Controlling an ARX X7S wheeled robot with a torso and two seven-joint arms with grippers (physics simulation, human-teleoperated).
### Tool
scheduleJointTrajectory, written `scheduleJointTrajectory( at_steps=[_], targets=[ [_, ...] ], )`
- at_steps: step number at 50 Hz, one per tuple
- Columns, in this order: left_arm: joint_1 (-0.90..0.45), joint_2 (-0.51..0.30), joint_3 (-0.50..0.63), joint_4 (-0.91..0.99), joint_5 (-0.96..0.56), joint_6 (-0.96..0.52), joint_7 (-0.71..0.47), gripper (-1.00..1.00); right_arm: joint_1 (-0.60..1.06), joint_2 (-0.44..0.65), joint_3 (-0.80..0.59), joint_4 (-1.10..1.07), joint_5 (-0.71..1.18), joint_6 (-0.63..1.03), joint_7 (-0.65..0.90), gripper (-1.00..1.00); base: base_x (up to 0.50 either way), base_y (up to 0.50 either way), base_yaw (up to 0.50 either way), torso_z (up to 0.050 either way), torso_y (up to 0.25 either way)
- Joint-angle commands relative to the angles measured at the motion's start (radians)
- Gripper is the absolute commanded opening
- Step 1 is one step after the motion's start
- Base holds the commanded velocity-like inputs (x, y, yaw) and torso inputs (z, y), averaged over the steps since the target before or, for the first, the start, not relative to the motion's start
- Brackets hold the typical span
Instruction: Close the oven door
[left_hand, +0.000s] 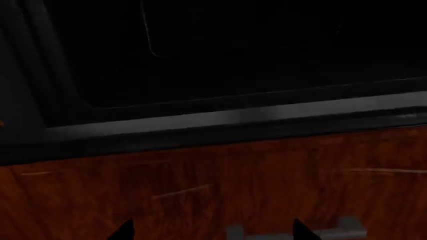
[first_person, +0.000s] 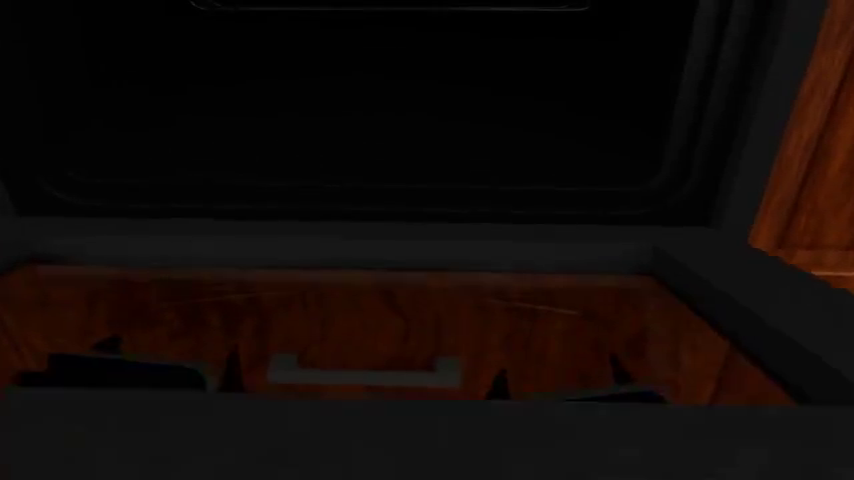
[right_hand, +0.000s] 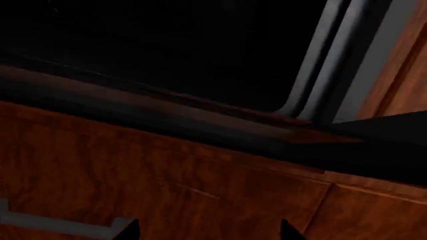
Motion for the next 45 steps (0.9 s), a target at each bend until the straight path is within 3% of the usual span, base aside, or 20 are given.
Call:
scheduleJointTrajectory(
  at_steps=[1, 11, 19, 25, 30, 39, 40, 41, 43, 45],
  targets=[
    [-0.069, -0.047, 0.004, 0.339, -0.008, -0.205, -0.083, 1.0, 0.001, 0.036, -0.025, -0.333, -0.043, 0.198, 0.008, 1.0, 0.0, 0.0, 0.0, 0.0, 0.0],
    [-0.138, -0.047, -0.009, 0.495, -0.046, -0.328, -0.124, 1.0, 0.068, 0.054, -0.045, -0.501, -0.076, 0.343, -0.006, 1.0, 0.0, 0.0, 0.0, 0.0, 0.0],
    [-0.268, -0.022, -0.037, 0.601, -0.111, -0.493, -0.162, 1.0, 0.187, 0.059, -0.072, -0.588, -0.101, 0.494, -0.032, 1.0, 0.0, 0.0, 0.0, 0.0, 0.001],
    [-0.438, 0.011, -0.049, 0.622, -0.14, -0.609, -0.183, 1.0, 0.324, 0.068, -0.109, -0.586, -0.129, 0.564, -0.049, 1.0, 0.0, 0.0, 0.0, 0.0, 0.0],
    [-0.547, 0.043, -0.038, 0.534, -0.134, -0.632, -0.176, 1.0, 0.415, 0.065, -0.113, -0.495, -0.118, 0.536, -0.067, 1.0, 0.0, 0.0, 0.0, 0.0, 0.0],
    [-0.65, 0.098, 0.016, 0.376, -0.105, -0.544, -0.123, 1.0, 0.528, 0.078, -0.106, -0.298, -0.086, 0.423, -0.099, 1.0, 0.0, 0.0, 0.0, 0.0, 0.0],
    [-0.665, 0.108, 0.022, 0.333, -0.1, -0.523, -0.108, 1.0, 0.548, 0.081, -0.103, -0.264, -0.084, 0.403, -0.1, 1.0, 0.0, 0.0, 0.0, 0.0, 0.0],
    [-0.797, 0.179, 0.06, 0.183, -0.032, -0.373, -0.024, 1.0, 0.691, 0.075, -0.114, -0.114, -0.067, 0.253, -0.121, 1.0, 0.0, 0.0, 0.0, 0.0, 0.0],
    [-0.826, 0.191, 0.072, -0.093, -0.011, -0.305, -0.011, 1.0, 0.728, 0.065, -0.12, 0.164, -0.063, 0.125, -0.12, 1.0, 0.0, 0.0, 0.0, 0.0, 0.0],
    [-0.853, 0.206, 0.083, -0.178, 0.007, -0.256, 0.004, 1.0, 0.777, 0.055, -0.132, 0.295, -0.068, 0.059, -0.113, 1.0, 0.0, 0.0, 0.0, 0.0, 0.0]
  ],
)
